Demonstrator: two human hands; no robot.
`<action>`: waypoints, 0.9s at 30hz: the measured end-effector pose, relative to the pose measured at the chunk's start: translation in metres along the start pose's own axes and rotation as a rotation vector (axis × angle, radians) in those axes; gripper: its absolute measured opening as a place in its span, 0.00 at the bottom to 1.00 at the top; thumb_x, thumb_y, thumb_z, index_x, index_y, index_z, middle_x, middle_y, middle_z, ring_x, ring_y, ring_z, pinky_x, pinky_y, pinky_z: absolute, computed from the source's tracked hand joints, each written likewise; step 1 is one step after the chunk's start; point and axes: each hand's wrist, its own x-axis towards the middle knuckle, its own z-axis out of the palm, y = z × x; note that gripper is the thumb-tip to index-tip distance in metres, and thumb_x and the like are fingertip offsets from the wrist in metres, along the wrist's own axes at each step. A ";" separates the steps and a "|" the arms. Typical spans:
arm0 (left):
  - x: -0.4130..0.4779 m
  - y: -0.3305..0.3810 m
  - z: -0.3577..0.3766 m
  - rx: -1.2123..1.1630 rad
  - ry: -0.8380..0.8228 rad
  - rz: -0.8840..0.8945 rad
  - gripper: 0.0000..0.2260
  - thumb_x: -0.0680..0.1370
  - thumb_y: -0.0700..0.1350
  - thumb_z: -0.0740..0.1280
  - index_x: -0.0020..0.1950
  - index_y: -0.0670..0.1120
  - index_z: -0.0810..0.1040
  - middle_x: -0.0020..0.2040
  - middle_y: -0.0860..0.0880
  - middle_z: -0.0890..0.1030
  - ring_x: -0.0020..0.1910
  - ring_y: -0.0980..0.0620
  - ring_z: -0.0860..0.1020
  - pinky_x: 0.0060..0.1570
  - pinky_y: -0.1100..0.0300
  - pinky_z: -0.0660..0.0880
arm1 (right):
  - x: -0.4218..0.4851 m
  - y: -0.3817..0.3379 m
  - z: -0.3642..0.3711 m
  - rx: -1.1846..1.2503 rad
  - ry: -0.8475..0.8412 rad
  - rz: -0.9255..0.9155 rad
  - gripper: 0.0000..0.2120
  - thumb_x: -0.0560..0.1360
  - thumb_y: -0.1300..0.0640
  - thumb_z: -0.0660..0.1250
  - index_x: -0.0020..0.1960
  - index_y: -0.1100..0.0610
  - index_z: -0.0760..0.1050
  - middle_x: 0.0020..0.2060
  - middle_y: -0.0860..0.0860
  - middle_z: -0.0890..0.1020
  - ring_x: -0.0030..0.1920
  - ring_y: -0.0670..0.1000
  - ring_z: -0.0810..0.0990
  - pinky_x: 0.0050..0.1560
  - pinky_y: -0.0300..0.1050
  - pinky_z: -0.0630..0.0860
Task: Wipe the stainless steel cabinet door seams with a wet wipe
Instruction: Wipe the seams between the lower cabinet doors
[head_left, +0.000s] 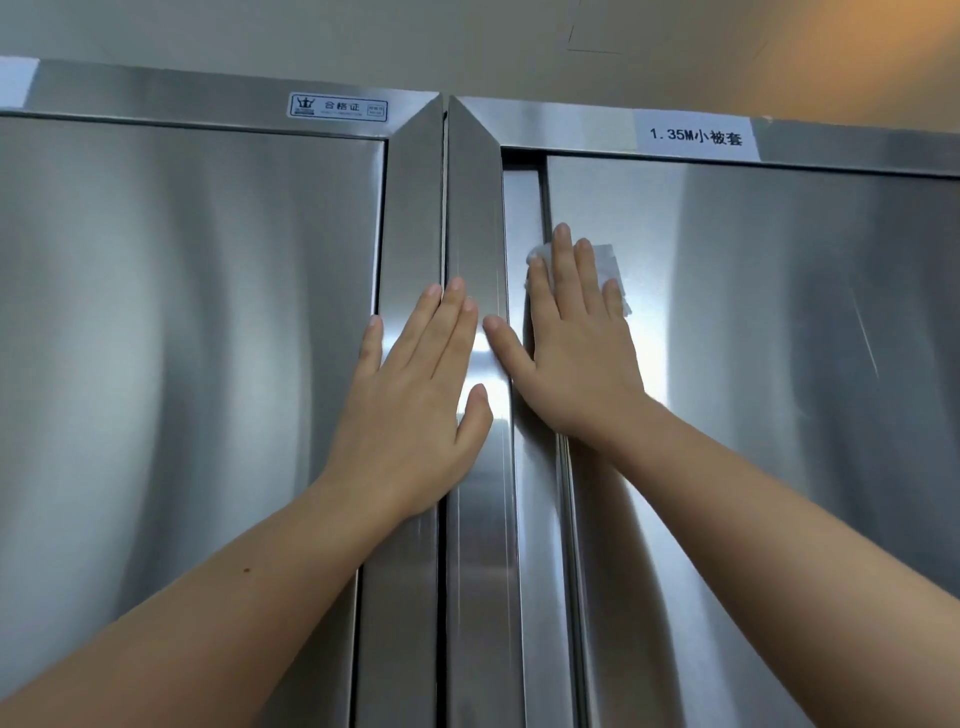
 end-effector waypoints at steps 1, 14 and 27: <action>0.000 0.000 0.000 -0.001 0.001 0.002 0.31 0.74 0.54 0.41 0.76 0.45 0.51 0.76 0.50 0.48 0.73 0.57 0.43 0.71 0.48 0.47 | 0.005 0.002 -0.002 -0.006 -0.015 0.001 0.37 0.77 0.37 0.45 0.77 0.59 0.43 0.75 0.54 0.37 0.75 0.52 0.36 0.71 0.51 0.36; -0.004 -0.003 -0.001 -0.027 0.009 0.023 0.29 0.75 0.53 0.44 0.75 0.44 0.52 0.76 0.50 0.50 0.74 0.55 0.46 0.71 0.48 0.49 | 0.041 0.000 -0.003 -0.003 0.023 0.020 0.38 0.76 0.35 0.45 0.77 0.59 0.44 0.75 0.54 0.37 0.75 0.53 0.36 0.72 0.52 0.37; -0.007 -0.003 -0.001 0.016 0.041 0.047 0.28 0.75 0.50 0.48 0.74 0.41 0.58 0.75 0.47 0.56 0.74 0.50 0.51 0.69 0.46 0.51 | 0.085 0.001 -0.015 -0.041 -0.023 0.042 0.40 0.76 0.34 0.46 0.76 0.62 0.45 0.75 0.54 0.38 0.75 0.53 0.38 0.72 0.54 0.40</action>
